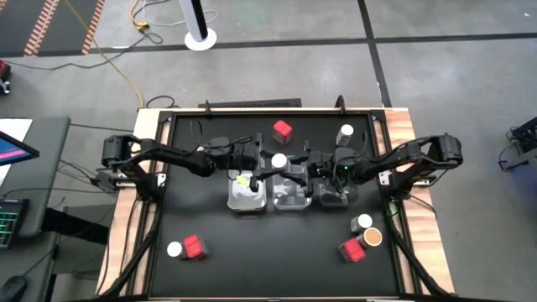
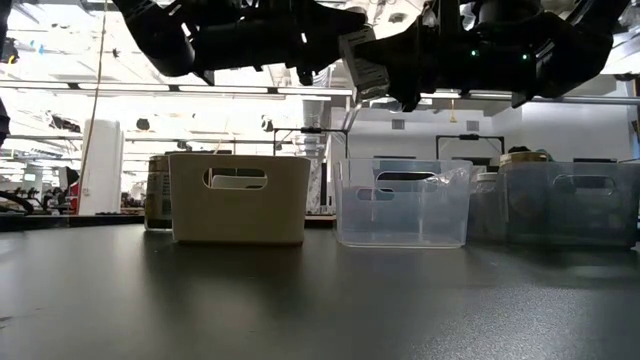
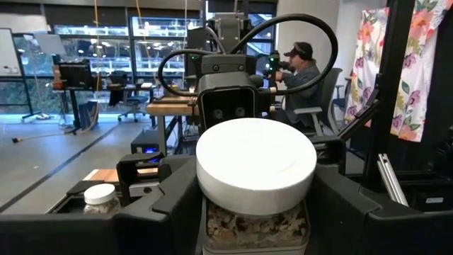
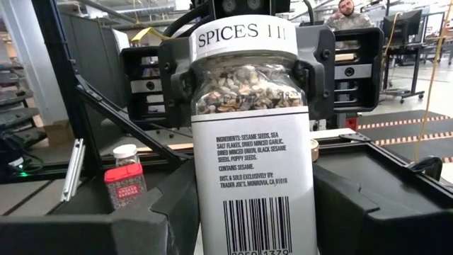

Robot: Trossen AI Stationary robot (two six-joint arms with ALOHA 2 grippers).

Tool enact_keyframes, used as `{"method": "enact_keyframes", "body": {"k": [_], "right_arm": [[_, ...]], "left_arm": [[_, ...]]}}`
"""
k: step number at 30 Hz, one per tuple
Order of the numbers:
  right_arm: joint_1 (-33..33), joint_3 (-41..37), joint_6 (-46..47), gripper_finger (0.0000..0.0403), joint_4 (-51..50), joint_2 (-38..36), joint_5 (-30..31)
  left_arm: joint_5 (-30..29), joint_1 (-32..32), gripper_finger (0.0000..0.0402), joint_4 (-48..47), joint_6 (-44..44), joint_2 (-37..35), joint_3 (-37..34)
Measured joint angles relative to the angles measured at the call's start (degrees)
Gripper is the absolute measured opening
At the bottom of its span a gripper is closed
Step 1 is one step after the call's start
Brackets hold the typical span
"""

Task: Sort spices by type
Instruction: Put the top left white seasoning bottle into the transparent bin

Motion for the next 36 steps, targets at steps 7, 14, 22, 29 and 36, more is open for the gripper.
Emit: {"method": "enact_keyframes", "body": {"k": [7,14,22,29,36], "right_arm": [[0.00,0.02,-0.19,0.0235,-1.05,0.00,0.00],[0.00,0.04,-0.24,0.0235,-1.62,0.00,0.00],[-0.03,0.04,-0.43,0.0245,-1.58,0.00,0.35],[-0.04,0.04,-0.48,0.0249,-1.57,0.00,0.42],[-0.15,0.04,-0.63,0.0250,-1.85,0.00,0.45]], "left_arm": [[0.07,0.00,0.0199,-0.24,-0.04,0.00,0.00],[0.13,0.00,0.0199,-0.44,-0.13,0.00,-0.04],[0.20,0.00,0.0199,-0.46,0.52,0.00,-0.04],[0.15,-0.02,0.0199,-0.47,0.00,0.00,-0.07],[0.06,-0.02,0.0199,-1.46,-0.01,-0.04,-0.07]]}}
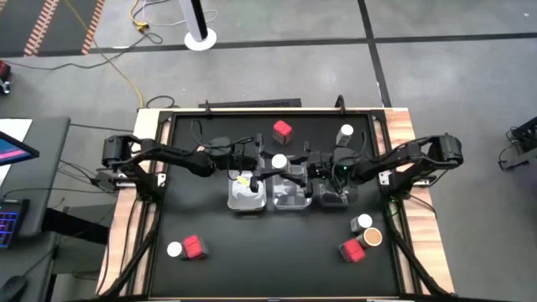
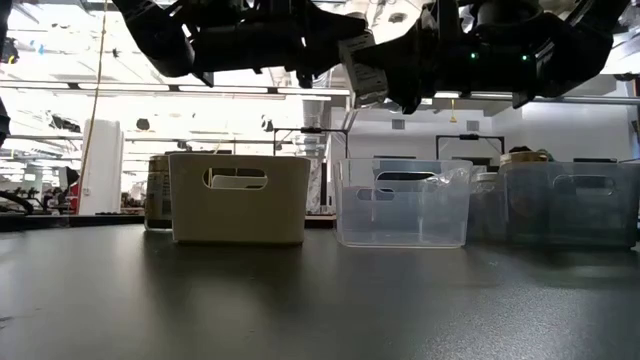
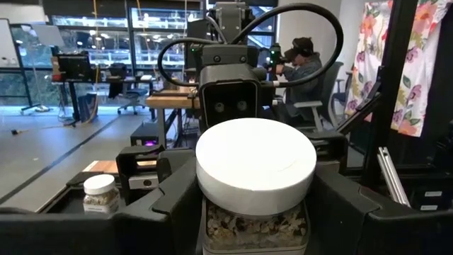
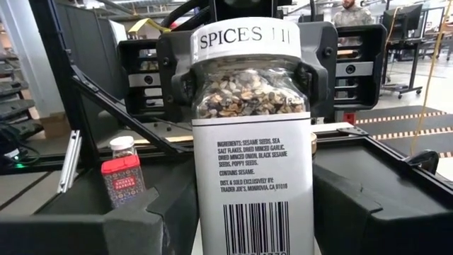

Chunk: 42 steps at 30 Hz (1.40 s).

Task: Sort spices by type
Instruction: Put the top left white seasoning bottle into the transparent bin

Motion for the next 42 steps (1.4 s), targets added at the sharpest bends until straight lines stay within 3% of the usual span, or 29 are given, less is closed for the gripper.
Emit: {"method": "enact_keyframes", "body": {"k": [42], "right_arm": [[-0.42,1.01,-1.78,0.0251,-3.82,-0.07,0.07]], "left_arm": [[-0.58,0.07,0.0200,-1.62,0.71,-0.39,-0.04]]}}
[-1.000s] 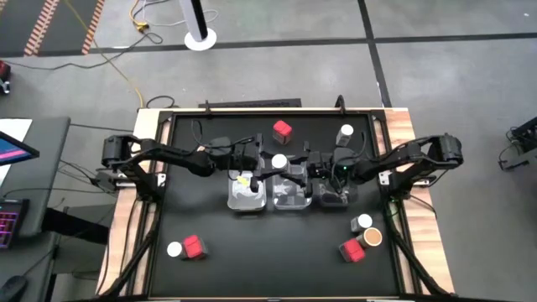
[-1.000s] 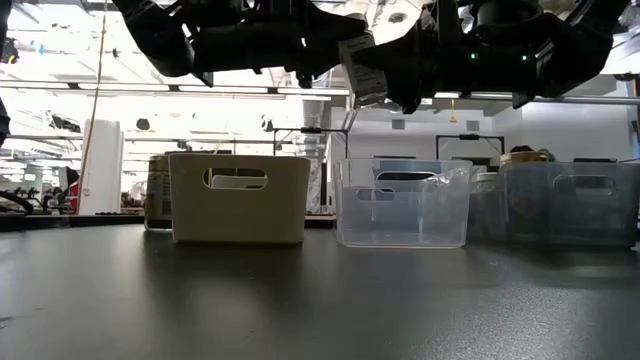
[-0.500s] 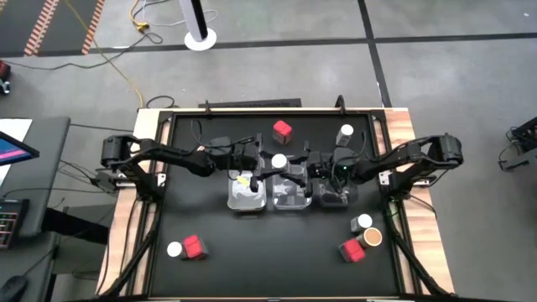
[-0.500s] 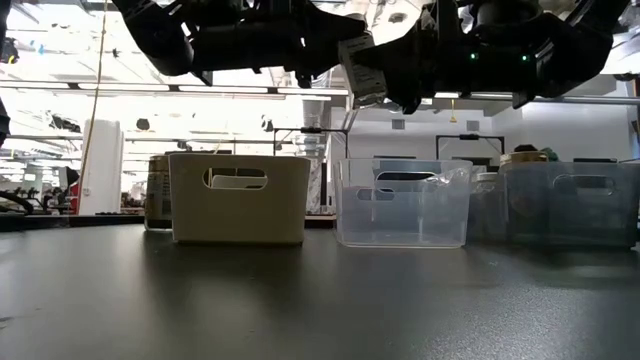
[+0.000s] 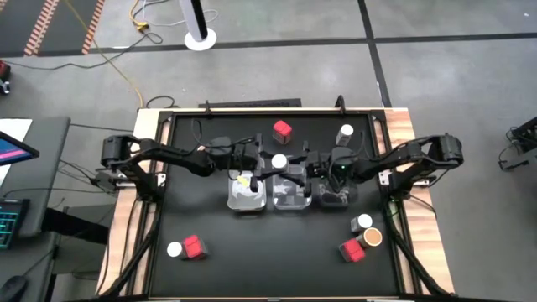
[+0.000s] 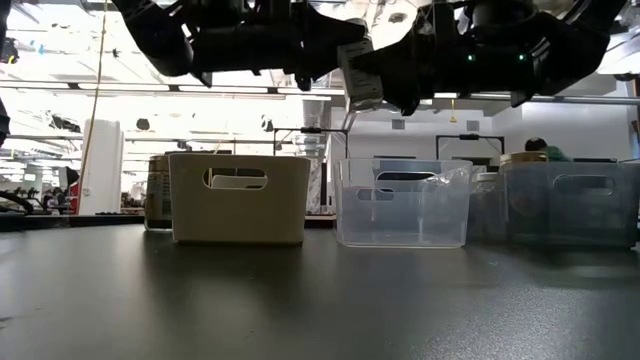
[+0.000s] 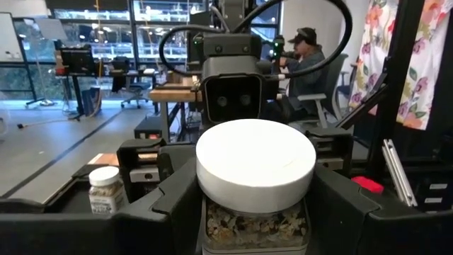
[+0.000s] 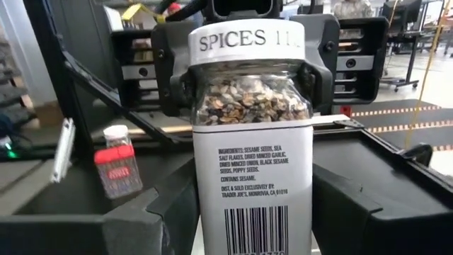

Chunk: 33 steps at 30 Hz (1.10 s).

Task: Sort spices by type
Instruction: Put the top left white seasoning bottle into the transparent bin

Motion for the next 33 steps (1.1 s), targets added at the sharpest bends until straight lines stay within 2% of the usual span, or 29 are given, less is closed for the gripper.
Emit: {"method": "enact_keyframes", "body": {"k": [6,14,33], "right_arm": [[0.17,0.32,-2.88,0.0251,-0.84,-0.02,0.99],[0.15,3.40,-4.32,0.0252,-7.44,-0.02,1.18],[0.17,3.98,-3.95,0.0251,-8.74,0.02,1.25]], "left_arm": [[-0.02,0.01,0.0200,-0.28,0.03,0.04,0.00],[-0.02,0.02,0.0200,-0.46,0.01,0.04,0.00],[0.00,0.00,0.0200,-1.46,-0.20,-0.07,0.02]]}}
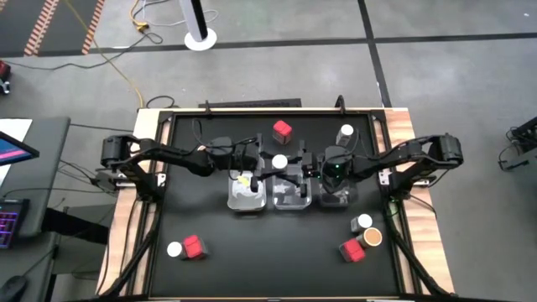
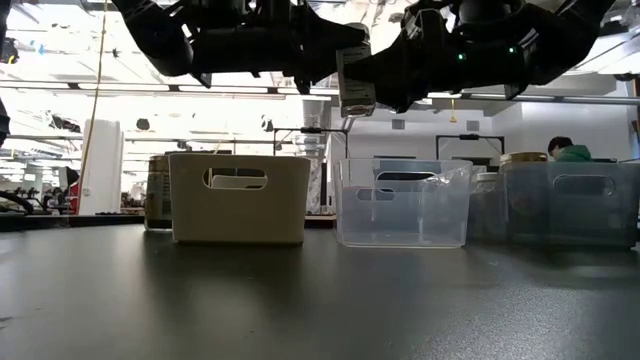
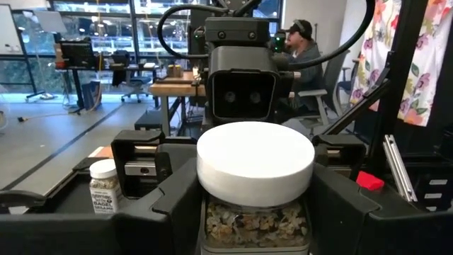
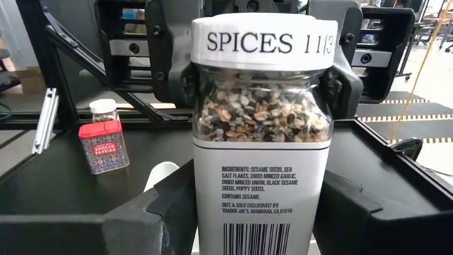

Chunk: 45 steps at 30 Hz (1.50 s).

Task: Sort spices by type
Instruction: Put the top left white seasoning bottle into the transparent bin

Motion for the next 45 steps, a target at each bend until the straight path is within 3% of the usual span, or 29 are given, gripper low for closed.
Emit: {"method": "enact_keyframes", "body": {"k": [8,20,27,31,36,41,45], "right_arm": [[0.00,0.01,0.15,0.0266,-0.46,0.00,0.13],[-1.08,0.02,-0.50,0.0388,-1.32,-0.12,0.55],[-2.17,0.04,-1.28,0.0395,-6.98,-4.31,0.33],[-2.42,0.02,-1.88,0.0394,-13.94,-9.31,0.46],[-3.79,-0.02,1.94,0.0395,-23.53,-14.76,0.37],[-4.04,-0.02,10.08,0.0395,-24.82,-15.27,0.34],[-4.32,-0.02,9.28,0.0395,-24.35,-13.60,0.13]], "left_arm": [[0.04,0.00,0.0200,-0.14,0.00,0.00,0.00],[0.00,-0.07,0.0200,-0.14,-0.02,-0.02,0.00],[-3.20,-0.02,0.0200,0.13,0.61,-0.87,0.06],[-9.12,-0.07,0.0200,-1.01,0.81,-1.88,0.09],[-20.69,-0.13,0.0200,-3.39,-1.12,-3.45,0.11],[-28.49,-1.05,0.0200,-5.00,-1.96,-3.50,0.11],[-34.94,-2.23,0.0200,-5.77,-1.78,-3.48,0.11]]}}
